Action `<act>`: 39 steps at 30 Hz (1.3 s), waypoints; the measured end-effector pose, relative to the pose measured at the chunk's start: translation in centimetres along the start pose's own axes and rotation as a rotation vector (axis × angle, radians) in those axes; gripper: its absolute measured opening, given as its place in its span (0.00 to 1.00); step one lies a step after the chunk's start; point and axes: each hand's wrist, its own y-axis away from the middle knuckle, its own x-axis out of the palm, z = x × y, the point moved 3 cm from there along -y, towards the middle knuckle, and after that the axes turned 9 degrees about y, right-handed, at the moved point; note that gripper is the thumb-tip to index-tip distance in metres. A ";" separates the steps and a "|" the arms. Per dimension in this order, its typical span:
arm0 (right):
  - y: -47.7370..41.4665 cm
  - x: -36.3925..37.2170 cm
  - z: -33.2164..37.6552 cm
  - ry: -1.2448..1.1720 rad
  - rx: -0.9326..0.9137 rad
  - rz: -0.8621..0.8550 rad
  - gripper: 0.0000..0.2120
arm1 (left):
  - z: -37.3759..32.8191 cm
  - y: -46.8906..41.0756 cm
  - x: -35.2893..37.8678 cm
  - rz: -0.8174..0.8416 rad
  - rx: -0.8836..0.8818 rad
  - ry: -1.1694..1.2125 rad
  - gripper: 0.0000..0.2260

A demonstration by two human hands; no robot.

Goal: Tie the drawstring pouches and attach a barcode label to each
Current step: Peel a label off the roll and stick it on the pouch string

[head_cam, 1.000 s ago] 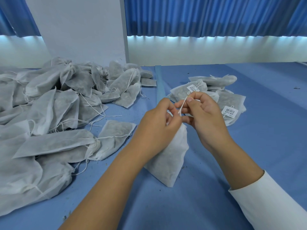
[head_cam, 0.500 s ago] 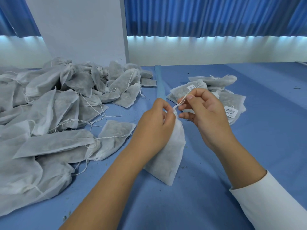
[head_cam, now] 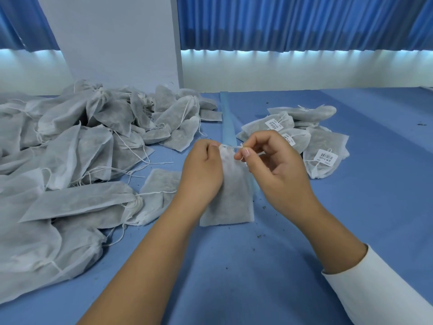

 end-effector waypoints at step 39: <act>0.0 -0.2 -0.9 0.015 0.143 0.022 0.09 | -1.5 -0.3 -1.6 -0.020 0.130 -0.013 0.13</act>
